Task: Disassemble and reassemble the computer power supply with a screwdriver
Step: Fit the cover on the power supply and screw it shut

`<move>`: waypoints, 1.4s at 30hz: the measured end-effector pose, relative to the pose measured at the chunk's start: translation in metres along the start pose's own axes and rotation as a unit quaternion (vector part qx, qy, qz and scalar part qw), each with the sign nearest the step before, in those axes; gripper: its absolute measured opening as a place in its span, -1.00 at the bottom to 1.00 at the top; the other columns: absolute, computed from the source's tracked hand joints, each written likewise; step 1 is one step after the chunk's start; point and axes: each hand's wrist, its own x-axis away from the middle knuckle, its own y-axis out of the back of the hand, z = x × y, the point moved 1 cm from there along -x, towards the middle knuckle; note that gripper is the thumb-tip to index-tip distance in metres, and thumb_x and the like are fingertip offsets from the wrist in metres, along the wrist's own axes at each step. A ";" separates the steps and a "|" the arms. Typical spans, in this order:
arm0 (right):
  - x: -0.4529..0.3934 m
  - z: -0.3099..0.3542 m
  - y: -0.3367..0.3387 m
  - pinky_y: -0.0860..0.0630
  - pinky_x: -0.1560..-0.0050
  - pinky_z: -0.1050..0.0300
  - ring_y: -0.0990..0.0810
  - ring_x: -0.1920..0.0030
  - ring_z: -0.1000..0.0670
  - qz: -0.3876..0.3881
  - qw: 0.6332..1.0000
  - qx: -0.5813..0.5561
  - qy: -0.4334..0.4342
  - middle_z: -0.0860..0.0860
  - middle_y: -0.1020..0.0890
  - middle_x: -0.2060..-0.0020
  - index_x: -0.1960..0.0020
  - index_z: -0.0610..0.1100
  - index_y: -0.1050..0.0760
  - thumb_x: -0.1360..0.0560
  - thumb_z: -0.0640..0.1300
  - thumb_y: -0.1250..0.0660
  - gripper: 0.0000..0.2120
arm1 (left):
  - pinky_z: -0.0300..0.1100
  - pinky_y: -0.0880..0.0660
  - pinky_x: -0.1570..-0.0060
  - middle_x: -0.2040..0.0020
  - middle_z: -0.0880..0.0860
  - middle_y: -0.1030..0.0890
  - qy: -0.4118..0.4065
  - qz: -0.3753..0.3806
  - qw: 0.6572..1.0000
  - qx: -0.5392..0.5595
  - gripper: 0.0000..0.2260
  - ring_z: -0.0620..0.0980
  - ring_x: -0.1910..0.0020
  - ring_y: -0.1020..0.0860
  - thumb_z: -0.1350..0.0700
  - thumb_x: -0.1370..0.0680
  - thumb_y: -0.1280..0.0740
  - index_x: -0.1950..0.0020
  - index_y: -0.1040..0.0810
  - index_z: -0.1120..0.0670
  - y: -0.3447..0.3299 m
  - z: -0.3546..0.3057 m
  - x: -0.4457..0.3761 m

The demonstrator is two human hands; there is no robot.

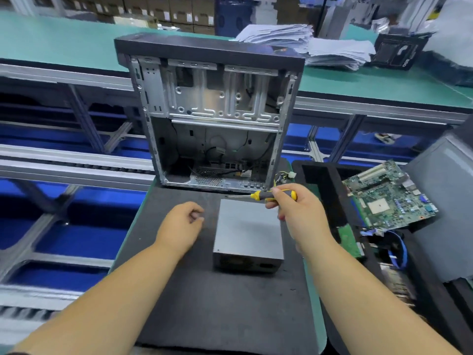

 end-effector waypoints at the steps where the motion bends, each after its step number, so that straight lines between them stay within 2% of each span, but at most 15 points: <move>1: -0.003 -0.002 -0.010 -0.41 0.42 0.38 -0.50 0.45 0.21 0.005 1.000 -0.013 -0.009 0.06 -0.71 0.30 0.06 -0.02 -0.58 -0.57 -0.07 -0.32 -0.92 | -0.29 -0.42 0.21 0.14 -0.10 -0.55 0.028 -0.007 1.000 -0.004 -0.85 -0.16 0.22 -0.52 0.17 -0.52 -0.36 0.05 -0.56 -0.10 0.007 0.014 -0.004; 4: -0.011 -0.007 -0.035 -0.43 0.38 0.34 -0.49 0.45 0.18 0.020 0.999 -0.028 -0.024 0.06 -0.71 0.28 0.08 0.03 -0.57 -0.56 -0.04 -0.31 -0.92 | -0.20 -0.47 0.18 0.17 -0.09 -0.57 0.082 -0.011 0.996 -0.015 -0.80 -0.08 0.20 -0.54 0.20 -0.50 -0.36 0.12 -0.55 -0.14 0.019 0.047 -0.015; 8: -0.021 -0.014 -0.056 -0.43 0.22 0.17 -0.47 0.42 0.14 0.031 0.998 -0.039 -0.047 0.03 -0.72 0.25 0.09 0.08 -0.58 -0.55 0.02 -0.32 -0.91 | -0.15 -0.52 -0.01 0.12 -0.06 -0.59 0.096 0.009 0.995 -0.032 -0.77 -0.02 0.15 -0.57 0.24 -0.49 -0.39 0.09 -0.57 -0.13 0.020 0.069 -0.034; 11: -0.026 -0.020 -0.062 -0.44 0.22 0.15 -0.44 0.44 0.13 0.022 0.997 -0.048 -0.063 0.02 -0.72 0.25 0.05 0.07 -0.58 -0.54 0.04 -0.33 -0.92 | -0.15 -0.51 -0.08 0.05 -0.06 -0.56 0.061 0.033 0.995 -0.069 -0.77 -0.04 0.10 -0.57 0.22 -0.49 -0.42 0.01 -0.63 -0.12 0.014 0.072 -0.048; 16: -0.035 -0.026 -0.065 -0.45 0.22 0.14 -0.43 0.44 0.12 0.015 0.996 -0.034 -0.079 0.03 -0.72 0.24 0.07 0.13 -0.58 -0.53 0.06 -0.33 -0.93 | -0.15 -0.45 -0.23 -0.08 -0.03 -0.56 -0.054 0.079 0.981 -0.168 -0.75 0.00 -0.11 -0.56 0.15 -0.52 -0.42 -0.18 -0.66 -0.04 0.003 0.068 -0.068; 19: -0.038 -0.027 -0.066 -0.43 0.24 0.15 -0.42 0.45 0.12 0.016 0.996 -0.030 -0.079 0.04 -0.72 0.24 0.07 0.10 -0.58 -0.54 0.04 -0.32 -0.93 | -0.13 -0.47 -0.19 -0.10 -0.02 -0.57 -0.068 0.080 0.974 -0.202 -0.80 0.01 -0.14 -0.54 0.11 -0.55 -0.38 -0.15 -0.66 -0.05 0.001 0.066 -0.073; 23: -0.040 -0.028 -0.067 -0.42 0.23 0.15 -0.42 0.45 0.13 0.022 0.996 -0.020 -0.078 0.04 -0.72 0.25 0.05 0.08 -0.58 -0.55 0.04 -0.31 -0.92 | -0.09 -0.49 0.02 -0.02 0.00 -0.53 -0.092 0.099 0.951 -0.280 -0.88 0.06 -0.05 -0.52 0.12 -0.59 -0.27 0.01 -0.61 -0.01 0.001 0.059 -0.072; 25: -0.040 -0.027 -0.066 -0.42 0.24 0.15 -0.42 0.45 0.13 0.025 0.996 -0.022 -0.077 0.04 -0.72 0.25 0.06 0.08 -0.58 -0.55 0.04 -0.32 -0.92 | -0.11 -0.45 0.09 0.00 0.01 -0.50 -0.092 0.103 0.949 -0.284 -0.88 0.06 -0.02 -0.50 0.15 -0.60 -0.24 0.05 -0.56 0.02 0.000 0.055 -0.069; 27: -0.040 -0.024 -0.063 -0.43 0.24 0.15 -0.43 0.42 0.11 0.024 0.997 -0.027 -0.073 0.03 -0.72 0.25 0.08 0.10 -0.58 -0.54 0.03 -0.32 -0.92 | -0.17 -0.39 0.14 0.07 -0.01 -0.48 -0.053 0.077 0.971 -0.221 -0.88 0.03 0.07 -0.50 0.19 -0.57 -0.26 0.13 -0.51 0.01 0.002 0.053 -0.066; 29: -0.040 -0.020 -0.059 -0.44 0.25 0.16 -0.47 0.39 0.10 0.018 0.997 -0.033 -0.065 0.02 -0.72 0.26 0.10 0.15 -0.58 -0.54 0.02 -0.32 -0.91 | -0.22 -0.37 0.20 0.16 -0.04 -0.52 0.016 0.034 0.994 -0.105 -0.85 -0.04 0.19 -0.52 0.21 -0.55 -0.29 0.18 -0.48 -0.01 0.007 0.052 -0.062; 31: -0.039 -0.016 -0.054 -0.44 0.25 0.18 -0.50 0.37 0.12 0.009 0.997 -0.041 -0.058 0.03 -0.72 0.26 0.12 0.16 -0.58 -0.54 0.00 -0.32 -0.90 | -0.29 -0.36 0.29 0.21 -0.06 -0.57 0.080 0.004 0.997 0.013 -0.87 -0.12 0.27 -0.51 0.18 -0.54 -0.32 0.17 -0.51 -0.04 0.013 0.048 -0.057; 33: -0.037 -0.011 -0.049 -0.44 0.25 0.19 -0.48 0.40 0.15 0.000 0.998 -0.042 -0.056 0.04 -0.72 0.26 0.12 0.14 -0.59 -0.53 0.00 -0.31 -0.89 | -0.30 -0.42 0.23 0.19 -0.05 -0.61 0.115 -0.001 0.985 0.125 -0.85 -0.12 0.25 -0.52 0.18 -0.55 -0.31 0.11 -0.56 -0.08 0.019 0.039 -0.051; 36: -0.031 -0.005 -0.044 -0.43 0.25 0.19 -0.47 0.41 0.13 -0.006 0.997 -0.050 -0.057 0.04 -0.72 0.26 0.12 0.11 -0.59 -0.53 -0.01 -0.31 -0.90 | -0.24 -0.49 0.08 0.17 0.00 -0.62 0.123 0.017 0.949 0.291 -0.80 -0.08 0.19 -0.53 0.27 -0.59 -0.27 0.02 -0.63 0.01 0.023 0.021 -0.043; 39: -0.022 0.002 -0.042 -0.44 0.24 0.18 -0.54 0.31 0.06 -0.002 0.997 -0.062 -0.047 0.02 -0.72 0.26 0.10 0.06 -0.59 -0.54 -0.05 -0.31 -0.91 | -0.33 -0.53 0.20 0.21 0.01 -0.60 0.154 0.051 0.878 0.451 -0.85 -0.13 0.26 -0.55 0.27 -0.61 -0.28 0.03 -0.63 0.13 0.024 0.000 -0.032; 42: -0.009 0.009 -0.038 -0.44 0.32 0.23 -0.56 0.33 0.08 0.010 0.997 -0.077 -0.018 -0.01 -0.71 0.29 0.08 -0.03 -0.57 -0.55 -0.12 -0.30 -0.91 | -0.38 -0.53 0.29 0.26 -0.03 -0.59 0.174 0.085 0.817 0.543 -0.91 -0.19 0.33 -0.55 0.23 -0.60 -0.30 0.00 -0.60 0.15 0.025 -0.017 -0.018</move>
